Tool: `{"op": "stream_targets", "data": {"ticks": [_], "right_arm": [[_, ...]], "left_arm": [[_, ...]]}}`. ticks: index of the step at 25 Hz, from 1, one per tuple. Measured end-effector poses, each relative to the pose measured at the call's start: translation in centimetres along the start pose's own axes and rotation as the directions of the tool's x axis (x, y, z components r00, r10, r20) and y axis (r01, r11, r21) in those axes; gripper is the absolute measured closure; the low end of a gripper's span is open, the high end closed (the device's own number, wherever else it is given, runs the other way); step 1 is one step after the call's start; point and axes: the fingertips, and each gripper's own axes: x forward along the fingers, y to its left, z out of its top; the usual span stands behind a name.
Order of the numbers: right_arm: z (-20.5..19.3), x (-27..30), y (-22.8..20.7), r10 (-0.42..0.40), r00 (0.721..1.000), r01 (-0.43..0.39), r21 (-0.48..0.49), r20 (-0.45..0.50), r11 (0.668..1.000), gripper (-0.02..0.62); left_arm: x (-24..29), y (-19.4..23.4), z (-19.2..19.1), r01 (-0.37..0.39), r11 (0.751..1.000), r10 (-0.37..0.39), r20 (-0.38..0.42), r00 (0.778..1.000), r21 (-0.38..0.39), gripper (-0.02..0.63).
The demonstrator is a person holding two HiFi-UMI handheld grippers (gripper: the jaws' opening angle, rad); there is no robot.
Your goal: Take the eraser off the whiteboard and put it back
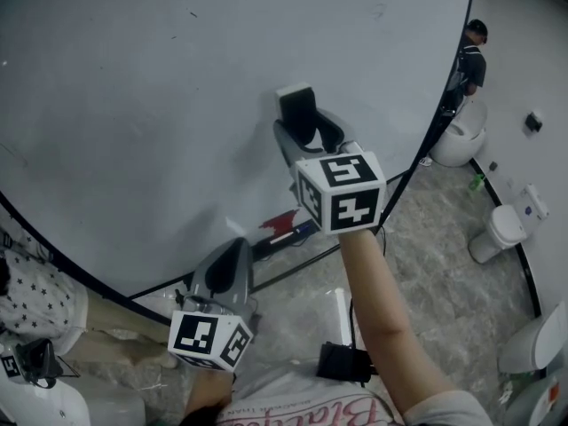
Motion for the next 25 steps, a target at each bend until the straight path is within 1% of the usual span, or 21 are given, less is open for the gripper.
{"op": "stream_targets", "data": {"ticks": [5,12,15,20,25], "right_arm": [[0.5,2.1,-1.1,-0.019,0.999,0.02,0.031,-0.026,0.999,0.357],[0.5,3.4,-2.0,-0.025,0.997,0.028,0.039,-0.074,0.999,0.356],[0.5,3.3,-2.0,-0.019,0.997,0.022,0.035,-0.072,0.999,0.354],[0.5,3.0,-2.0,0.013,0.998,-0.011,0.027,-0.06,1.0,0.351],[0.6,3.0,-1.8,0.016,0.998,-0.016,-0.003,-0.056,1.0,0.351]], "left_arm": [[0.2,0.7,-0.2,-0.004,1.0,0.004,-0.003,1.0,-0.019,0.607],[0.3,0.8,-0.6,-0.015,0.999,0.015,-0.008,1.0,-0.034,0.607],[0.2,0.9,-0.6,-0.015,0.999,0.015,-0.009,1.0,-0.038,0.607],[0.1,0.7,-0.7,-0.013,0.999,0.013,-0.009,1.0,-0.039,0.607],[-0.1,0.6,-0.7,-0.011,0.999,0.011,-0.008,1.0,-0.042,0.607]]}}
